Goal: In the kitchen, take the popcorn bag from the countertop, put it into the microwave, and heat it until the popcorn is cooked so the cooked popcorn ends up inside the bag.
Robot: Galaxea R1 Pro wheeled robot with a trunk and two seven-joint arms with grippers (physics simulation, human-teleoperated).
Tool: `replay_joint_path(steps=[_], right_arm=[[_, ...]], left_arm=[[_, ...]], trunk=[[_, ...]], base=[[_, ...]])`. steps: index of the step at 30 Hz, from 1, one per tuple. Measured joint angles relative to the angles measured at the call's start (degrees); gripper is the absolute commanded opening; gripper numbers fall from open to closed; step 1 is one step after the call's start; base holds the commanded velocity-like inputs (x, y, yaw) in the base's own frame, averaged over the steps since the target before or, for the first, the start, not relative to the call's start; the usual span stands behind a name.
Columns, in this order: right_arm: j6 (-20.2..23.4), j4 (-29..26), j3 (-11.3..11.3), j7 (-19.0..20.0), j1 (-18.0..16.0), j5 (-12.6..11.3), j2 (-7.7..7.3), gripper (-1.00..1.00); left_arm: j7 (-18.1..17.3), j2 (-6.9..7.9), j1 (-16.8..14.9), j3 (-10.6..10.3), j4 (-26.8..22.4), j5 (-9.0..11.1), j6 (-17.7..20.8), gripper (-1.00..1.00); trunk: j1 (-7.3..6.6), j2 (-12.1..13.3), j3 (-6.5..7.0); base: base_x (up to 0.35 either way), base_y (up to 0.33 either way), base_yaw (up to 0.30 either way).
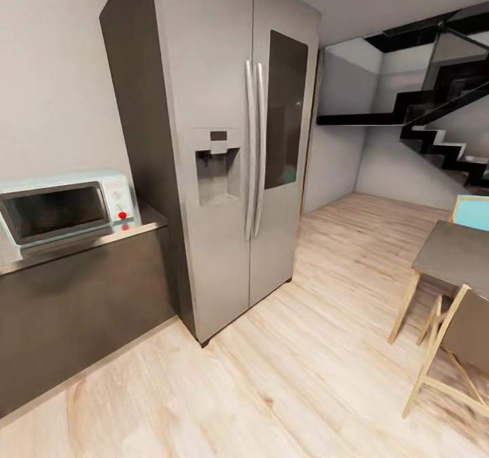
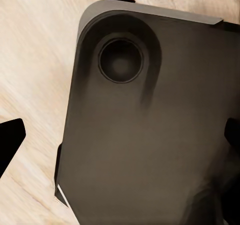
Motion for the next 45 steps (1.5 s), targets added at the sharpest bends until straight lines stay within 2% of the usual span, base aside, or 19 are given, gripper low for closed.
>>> replay_joint_path(steps=[7, 45], right_arm=[[-0.06, 0.00, -0.06, 0.00, 0.00, 0.00, -0.06, 1.00], [-0.06, 0.00, -0.08, 0.00, 0.00, 0.08, 0.07, 1.00]], left_arm=[[-0.01, 0.02, 0.00, 0.07, -0.07, 0.04, -0.10, 1.00], [-0.03, -0.05, 0.00, 0.05, -0.09, 0.12, -0.10, 1.00]], trunk=[[0.03, 0.00, 0.00], [0.03, 0.01, -0.09]], base=[[0.175, 0.000, 0.265], [0.001, 0.000, 0.268]])
